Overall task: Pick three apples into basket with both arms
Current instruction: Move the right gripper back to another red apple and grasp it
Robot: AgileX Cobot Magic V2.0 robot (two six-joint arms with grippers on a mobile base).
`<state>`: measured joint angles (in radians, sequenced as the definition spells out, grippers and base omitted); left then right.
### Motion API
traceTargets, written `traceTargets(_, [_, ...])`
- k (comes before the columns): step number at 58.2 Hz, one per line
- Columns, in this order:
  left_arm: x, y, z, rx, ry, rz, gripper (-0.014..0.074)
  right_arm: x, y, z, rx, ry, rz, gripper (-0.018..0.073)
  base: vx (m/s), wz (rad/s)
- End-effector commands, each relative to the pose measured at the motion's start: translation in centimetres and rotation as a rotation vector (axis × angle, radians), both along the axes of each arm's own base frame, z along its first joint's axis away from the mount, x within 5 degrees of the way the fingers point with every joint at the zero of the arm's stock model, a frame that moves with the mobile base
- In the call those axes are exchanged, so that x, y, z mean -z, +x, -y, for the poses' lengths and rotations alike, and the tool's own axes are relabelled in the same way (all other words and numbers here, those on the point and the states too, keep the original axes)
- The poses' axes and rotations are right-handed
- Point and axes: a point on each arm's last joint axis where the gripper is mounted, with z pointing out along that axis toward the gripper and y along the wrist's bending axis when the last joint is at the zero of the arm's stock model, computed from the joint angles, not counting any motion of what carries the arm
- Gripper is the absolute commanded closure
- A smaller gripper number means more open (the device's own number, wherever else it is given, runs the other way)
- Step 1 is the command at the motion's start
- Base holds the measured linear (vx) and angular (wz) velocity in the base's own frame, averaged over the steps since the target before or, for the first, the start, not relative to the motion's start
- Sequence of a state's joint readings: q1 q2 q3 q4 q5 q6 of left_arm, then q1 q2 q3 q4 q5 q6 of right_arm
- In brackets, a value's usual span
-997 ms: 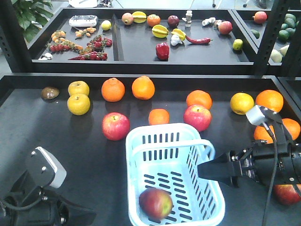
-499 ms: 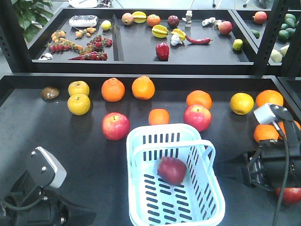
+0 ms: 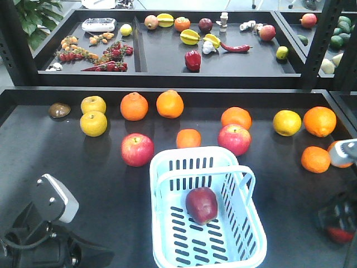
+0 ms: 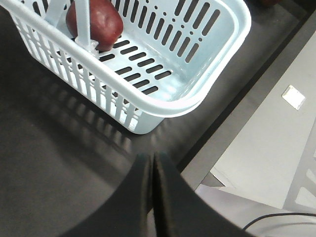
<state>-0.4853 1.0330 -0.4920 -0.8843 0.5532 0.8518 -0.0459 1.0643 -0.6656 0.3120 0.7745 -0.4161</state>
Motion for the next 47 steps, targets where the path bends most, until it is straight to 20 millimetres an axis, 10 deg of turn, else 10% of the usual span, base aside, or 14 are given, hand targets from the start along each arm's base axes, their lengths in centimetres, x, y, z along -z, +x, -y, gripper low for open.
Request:
traceTargets(1, [-1.1,0.3,0.2,-0.032,-0.048,0.029,0.0602,-1.3,1.6,1.3,0.173,-0.047,0.131,0.0564,0.0,0.0])
traceTargets(20, [-1.1,0.3,0.2,-0.032,-0.048,0.029,0.0602,-1.0,8.1,6.3,0.408,-0.179,-0.173,0.0517,0.0,0.0])
traceTargets(47, [-1.1,0.3,0.2,-0.032,-0.048,0.029,0.0602,3.9,12.5,9.7,0.398,-0.162,-0.305,-0.008,0.0,0.0])
